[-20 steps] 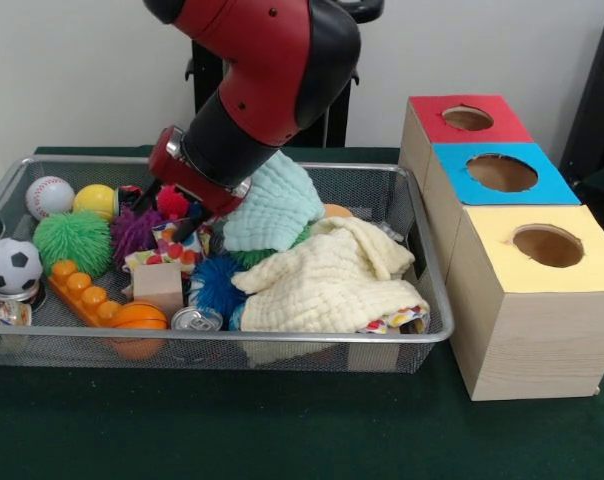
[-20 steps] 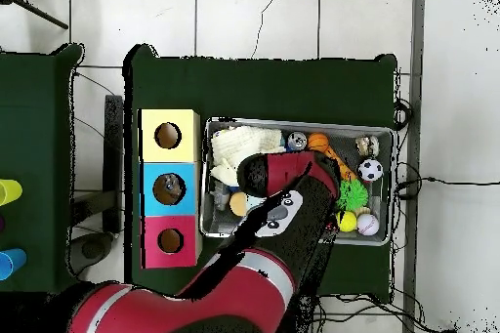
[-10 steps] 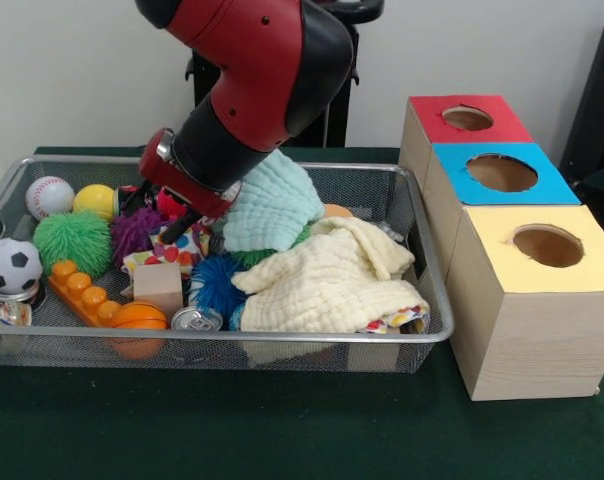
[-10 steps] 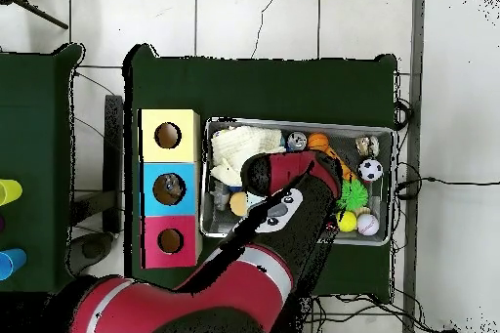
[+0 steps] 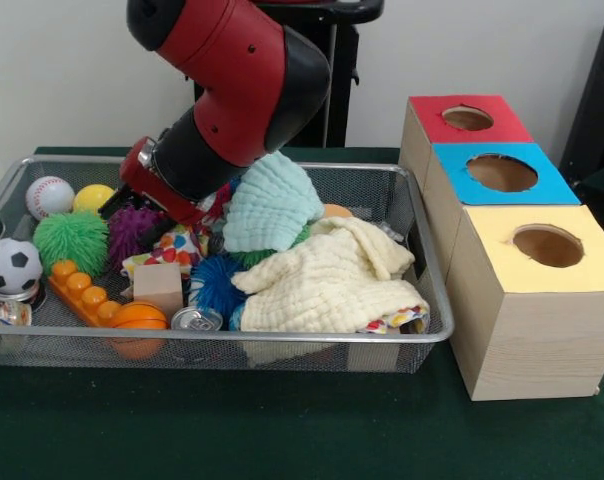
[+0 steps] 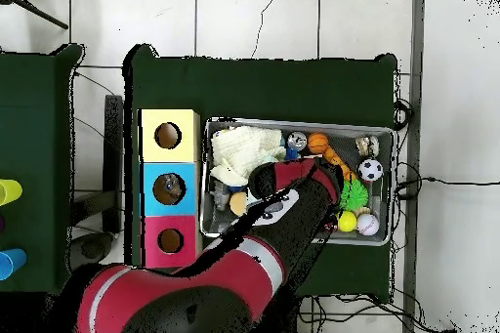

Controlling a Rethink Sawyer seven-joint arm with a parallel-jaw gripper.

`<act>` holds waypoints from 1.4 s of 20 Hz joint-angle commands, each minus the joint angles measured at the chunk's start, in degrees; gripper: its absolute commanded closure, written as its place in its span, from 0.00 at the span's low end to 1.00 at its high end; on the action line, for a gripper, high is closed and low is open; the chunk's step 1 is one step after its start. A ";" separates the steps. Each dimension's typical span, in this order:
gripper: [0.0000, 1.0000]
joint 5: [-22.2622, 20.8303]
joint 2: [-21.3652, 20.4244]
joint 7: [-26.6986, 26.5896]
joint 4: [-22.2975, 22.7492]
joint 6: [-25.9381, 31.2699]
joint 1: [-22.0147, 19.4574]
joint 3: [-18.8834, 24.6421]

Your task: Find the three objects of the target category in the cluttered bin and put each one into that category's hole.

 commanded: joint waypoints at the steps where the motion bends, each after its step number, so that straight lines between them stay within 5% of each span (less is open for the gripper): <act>1: 0.00 3.79 4.53 20.05 2.56 -6.41 0.76 0.63; 9: 0.00 4.37 11.06 26.75 2.01 -20.90 -0.11 -2.43; 18: 0.00 7.47 13.22 24.95 1.60 -23.61 -2.77 -0.12; 28: 0.00 7.75 2.43 17.85 7.49 -4.49 -1.36 -0.33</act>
